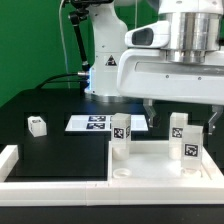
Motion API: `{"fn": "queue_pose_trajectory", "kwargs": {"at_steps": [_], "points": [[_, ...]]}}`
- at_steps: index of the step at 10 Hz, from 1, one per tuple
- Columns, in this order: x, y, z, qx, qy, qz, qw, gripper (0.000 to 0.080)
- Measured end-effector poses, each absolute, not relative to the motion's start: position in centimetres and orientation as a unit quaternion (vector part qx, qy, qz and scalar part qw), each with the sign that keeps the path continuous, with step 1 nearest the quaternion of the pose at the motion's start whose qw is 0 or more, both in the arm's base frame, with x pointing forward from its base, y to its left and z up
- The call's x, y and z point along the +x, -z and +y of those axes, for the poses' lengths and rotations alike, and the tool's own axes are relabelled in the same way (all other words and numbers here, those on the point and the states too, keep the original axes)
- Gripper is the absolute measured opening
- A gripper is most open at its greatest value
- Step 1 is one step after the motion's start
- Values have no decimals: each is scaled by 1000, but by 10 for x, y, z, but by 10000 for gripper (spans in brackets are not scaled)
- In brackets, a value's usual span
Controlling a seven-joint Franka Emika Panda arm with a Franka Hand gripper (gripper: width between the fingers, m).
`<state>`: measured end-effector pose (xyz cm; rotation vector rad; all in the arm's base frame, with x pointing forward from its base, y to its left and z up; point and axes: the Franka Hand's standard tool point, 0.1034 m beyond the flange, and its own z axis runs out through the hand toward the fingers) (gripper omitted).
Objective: Assemble square table
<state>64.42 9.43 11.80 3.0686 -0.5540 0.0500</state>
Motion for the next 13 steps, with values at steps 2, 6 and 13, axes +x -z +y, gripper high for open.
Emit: {"fn": "queue_pose_trajectory", "kwargs": {"at_steps": [2, 6, 13], "points": [[648, -124, 102, 981, -11, -195, 5, 649], [653, -122, 108, 980, -30, -197, 2, 649], [643, -95, 107, 982, -38, -185, -33, 649]]}}
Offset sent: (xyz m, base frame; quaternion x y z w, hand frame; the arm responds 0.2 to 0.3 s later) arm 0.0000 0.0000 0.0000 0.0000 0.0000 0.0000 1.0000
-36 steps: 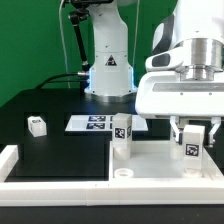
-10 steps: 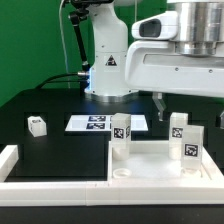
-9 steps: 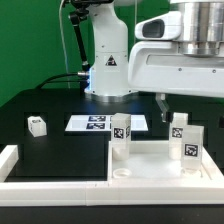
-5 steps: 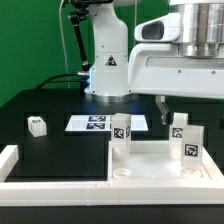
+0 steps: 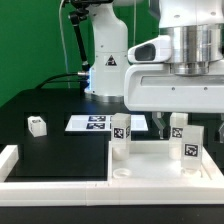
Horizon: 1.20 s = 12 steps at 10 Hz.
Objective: Assemble square table
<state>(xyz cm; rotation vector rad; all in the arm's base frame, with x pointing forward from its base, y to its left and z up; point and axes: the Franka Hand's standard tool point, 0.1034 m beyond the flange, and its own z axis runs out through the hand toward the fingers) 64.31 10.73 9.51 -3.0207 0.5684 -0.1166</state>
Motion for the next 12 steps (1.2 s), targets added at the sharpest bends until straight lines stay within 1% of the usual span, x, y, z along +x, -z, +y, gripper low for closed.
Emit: {"fn": "queue_pose_trajectory", "kwargs": {"at_steps": [1, 2, 3, 4, 5, 8, 10, 12], "points": [[643, -95, 107, -980, 37, 191, 33, 644], [643, -95, 107, -978, 37, 200, 33, 488], [643, -95, 107, -978, 37, 204, 33, 488], [643, -95, 107, -974, 36, 221, 34, 305], [643, -94, 106, -965, 35, 258, 35, 288], [641, -93, 103, -915, 28, 401, 40, 288], [640, -89, 91, -854, 32, 517, 55, 288], [635, -87, 87, -771, 16, 633, 66, 289]]}}
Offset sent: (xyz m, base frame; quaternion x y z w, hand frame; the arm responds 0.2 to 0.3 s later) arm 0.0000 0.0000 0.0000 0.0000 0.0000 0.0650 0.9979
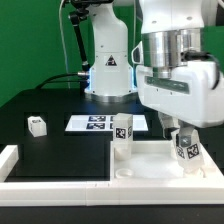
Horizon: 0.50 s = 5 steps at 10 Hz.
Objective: Assemble square table
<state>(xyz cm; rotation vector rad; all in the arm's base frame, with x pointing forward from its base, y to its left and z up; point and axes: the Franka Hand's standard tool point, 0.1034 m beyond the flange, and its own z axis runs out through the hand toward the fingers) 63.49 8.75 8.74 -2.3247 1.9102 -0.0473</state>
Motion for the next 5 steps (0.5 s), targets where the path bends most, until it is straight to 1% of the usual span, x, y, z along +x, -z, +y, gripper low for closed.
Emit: {"fn": "queue_pose_trajectory", "kwargs": {"at_steps": [1, 2, 3, 5], "points": [[634, -88, 90, -737, 10, 673, 64, 292], [633, -90, 96, -707, 9, 705, 55, 292], [631, -91, 104, -675, 6, 736, 52, 295], [630, -92, 110, -657, 6, 752, 52, 295]]}}
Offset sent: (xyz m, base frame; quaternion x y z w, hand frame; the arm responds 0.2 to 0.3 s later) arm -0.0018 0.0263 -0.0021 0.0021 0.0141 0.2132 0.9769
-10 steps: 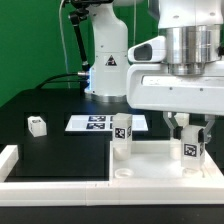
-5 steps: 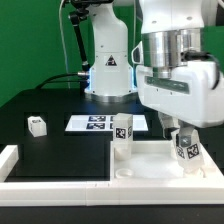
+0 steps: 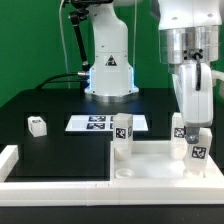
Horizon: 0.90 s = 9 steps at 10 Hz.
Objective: Assemble square table
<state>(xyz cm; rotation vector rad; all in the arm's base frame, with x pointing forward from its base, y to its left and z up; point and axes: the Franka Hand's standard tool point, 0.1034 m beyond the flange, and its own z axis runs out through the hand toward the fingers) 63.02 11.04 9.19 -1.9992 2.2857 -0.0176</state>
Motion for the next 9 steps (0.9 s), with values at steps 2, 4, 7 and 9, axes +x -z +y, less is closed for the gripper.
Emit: {"fn": "queue_pose_trajectory", "kwargs": {"at_steps": [2, 4, 7, 9], "points": [[630, -91, 110, -660, 7, 750, 52, 481], [625, -93, 106, -755, -4, 656, 16, 608], [627, -90, 106, -828, 11, 560, 8, 648], [628, -90, 106, -860, 13, 510, 5, 649]]}}
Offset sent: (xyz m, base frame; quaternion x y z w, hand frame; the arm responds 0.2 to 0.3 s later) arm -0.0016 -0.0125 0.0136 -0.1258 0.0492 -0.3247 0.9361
